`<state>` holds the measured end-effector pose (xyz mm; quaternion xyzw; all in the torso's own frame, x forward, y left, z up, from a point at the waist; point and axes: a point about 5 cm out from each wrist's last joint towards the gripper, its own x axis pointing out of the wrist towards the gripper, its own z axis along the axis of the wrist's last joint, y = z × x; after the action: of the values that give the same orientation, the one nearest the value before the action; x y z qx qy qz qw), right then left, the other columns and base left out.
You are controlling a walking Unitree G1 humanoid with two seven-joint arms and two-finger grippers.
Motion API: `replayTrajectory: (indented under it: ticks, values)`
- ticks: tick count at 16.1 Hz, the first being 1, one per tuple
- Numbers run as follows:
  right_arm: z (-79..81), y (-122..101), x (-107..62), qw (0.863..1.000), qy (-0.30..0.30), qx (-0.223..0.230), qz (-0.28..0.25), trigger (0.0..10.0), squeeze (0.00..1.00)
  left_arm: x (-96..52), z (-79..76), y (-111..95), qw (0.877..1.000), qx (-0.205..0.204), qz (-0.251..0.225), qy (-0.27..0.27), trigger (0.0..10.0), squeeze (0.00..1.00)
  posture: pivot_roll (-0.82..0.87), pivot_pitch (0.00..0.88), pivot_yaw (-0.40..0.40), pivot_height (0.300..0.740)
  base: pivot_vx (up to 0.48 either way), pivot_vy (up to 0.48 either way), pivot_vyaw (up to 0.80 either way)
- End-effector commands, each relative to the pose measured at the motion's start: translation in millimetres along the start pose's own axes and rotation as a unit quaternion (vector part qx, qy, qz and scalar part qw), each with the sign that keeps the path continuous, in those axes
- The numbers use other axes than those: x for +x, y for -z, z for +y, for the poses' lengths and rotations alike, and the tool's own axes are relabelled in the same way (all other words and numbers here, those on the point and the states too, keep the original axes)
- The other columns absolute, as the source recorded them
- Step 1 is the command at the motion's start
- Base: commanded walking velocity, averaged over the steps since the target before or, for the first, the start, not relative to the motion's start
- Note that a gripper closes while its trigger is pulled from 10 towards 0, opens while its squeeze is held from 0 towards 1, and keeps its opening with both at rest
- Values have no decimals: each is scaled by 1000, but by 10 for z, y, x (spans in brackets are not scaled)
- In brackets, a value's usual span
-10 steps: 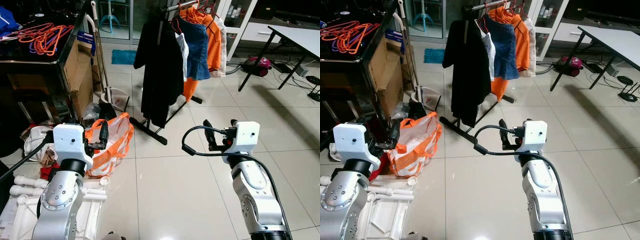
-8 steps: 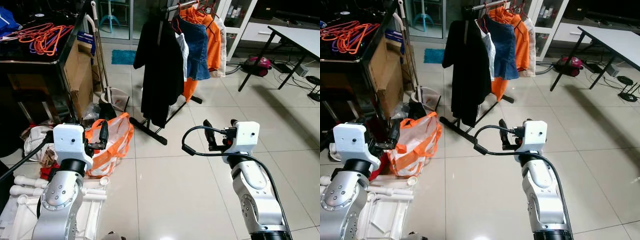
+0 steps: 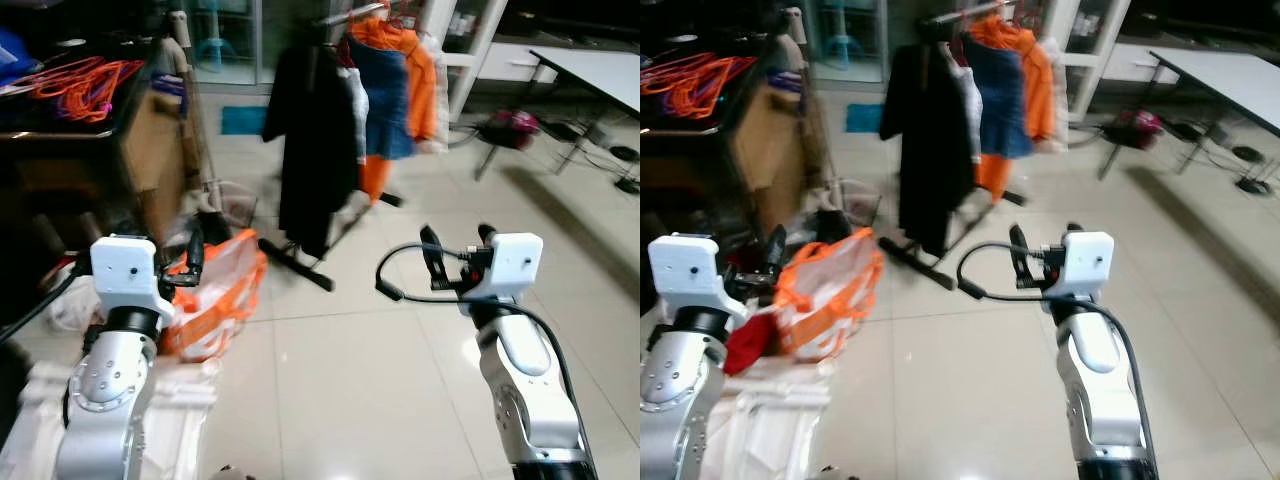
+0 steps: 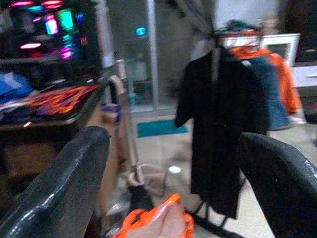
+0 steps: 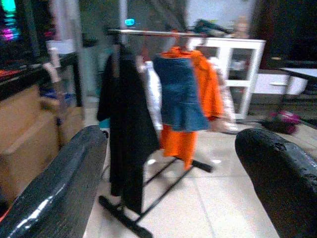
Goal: Hang hanger
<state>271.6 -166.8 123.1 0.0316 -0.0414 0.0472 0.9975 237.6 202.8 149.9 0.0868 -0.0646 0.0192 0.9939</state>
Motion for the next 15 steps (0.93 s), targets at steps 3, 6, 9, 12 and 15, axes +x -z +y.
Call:
replayTrajectory:
  ticks: [3,6,9,12,15]
  values:
    - [-160,29,-59,999,36,-2,8,10000,0,44,-83,-46,1000,9,-16,25,10000,0,-7,0,-73,740,480,0,-800]
    - [-130,103,-56,997,37,-52,38,10000,0,3,-145,-13,999,6,-8,34,10000,0,-23,0,-66,740,474,0,-533]
    - [-242,64,-116,997,66,-15,37,10000,0,-92,-232,51,999,-20,15,33,10000,0,-33,0,-80,740,0,0,0]
    - [-275,59,-96,997,66,-28,43,10000,0,-95,-212,44,1000,-3,14,24,10000,0,-39,0,-76,740,0,0,0]
    - [-210,-30,-69,998,50,-20,21,10000,0,-47,-258,-6,999,-10,-2,31,10000,0,-44,0,-69,740,104,0,0]
